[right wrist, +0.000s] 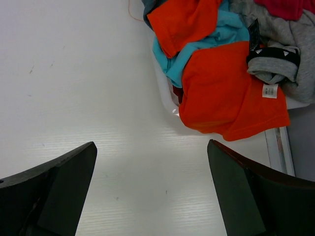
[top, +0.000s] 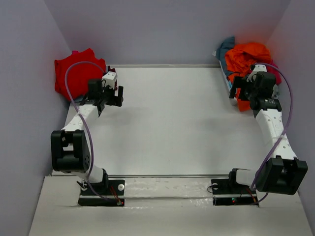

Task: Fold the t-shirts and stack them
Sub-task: Grab the tshirt from the pile

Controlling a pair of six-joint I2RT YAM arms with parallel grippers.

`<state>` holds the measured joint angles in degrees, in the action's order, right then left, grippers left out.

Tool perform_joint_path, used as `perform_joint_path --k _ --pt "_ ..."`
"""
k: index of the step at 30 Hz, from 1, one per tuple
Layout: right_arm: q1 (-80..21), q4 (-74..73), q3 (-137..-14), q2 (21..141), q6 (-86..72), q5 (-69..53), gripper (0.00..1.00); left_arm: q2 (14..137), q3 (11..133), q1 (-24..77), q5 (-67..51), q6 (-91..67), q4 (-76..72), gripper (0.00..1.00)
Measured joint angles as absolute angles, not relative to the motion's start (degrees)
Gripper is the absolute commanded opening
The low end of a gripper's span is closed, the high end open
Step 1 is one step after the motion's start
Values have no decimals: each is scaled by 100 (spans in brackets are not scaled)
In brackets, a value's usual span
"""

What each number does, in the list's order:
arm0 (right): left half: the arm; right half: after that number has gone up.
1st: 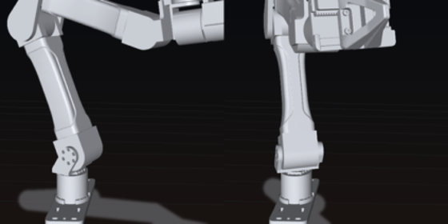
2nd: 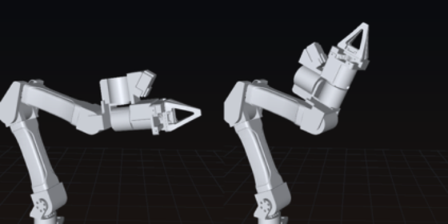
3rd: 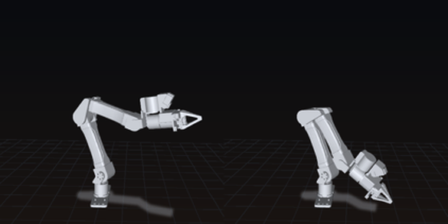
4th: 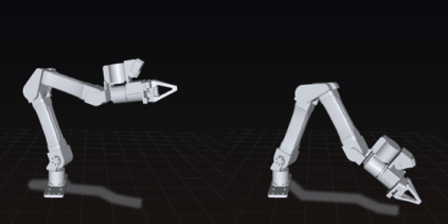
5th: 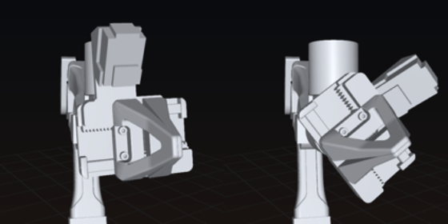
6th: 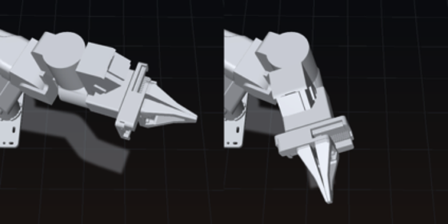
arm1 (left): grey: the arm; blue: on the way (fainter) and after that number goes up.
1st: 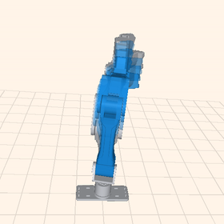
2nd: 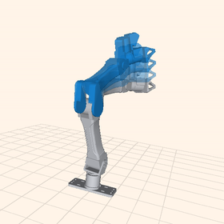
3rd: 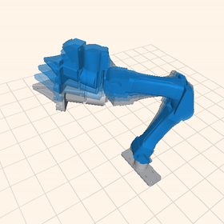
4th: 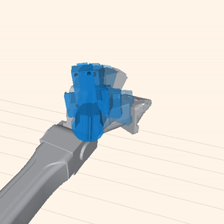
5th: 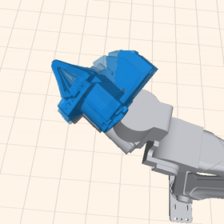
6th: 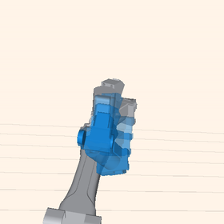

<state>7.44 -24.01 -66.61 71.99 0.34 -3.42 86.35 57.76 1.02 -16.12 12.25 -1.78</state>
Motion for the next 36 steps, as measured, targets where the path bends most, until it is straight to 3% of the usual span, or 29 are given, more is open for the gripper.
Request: perform_joint_path --k 13,20,27,36 --pt "744 -2204 -6654 6676 -102 582 100 8840 5776 102 -1728 1304 -40 99" --pt "1079 -2316 -7347 7568 -102 602 100 8844 5776 102 -1662 1361 -27 99" --pt "1785 -2600 -8536 8788 -349 -220 100 8844 5800 386 -1160 1575 -82 99" --pt "1754 -2764 -9424 9561 -434 -666 98 9542 7194 781 -808 1601 -56 99"
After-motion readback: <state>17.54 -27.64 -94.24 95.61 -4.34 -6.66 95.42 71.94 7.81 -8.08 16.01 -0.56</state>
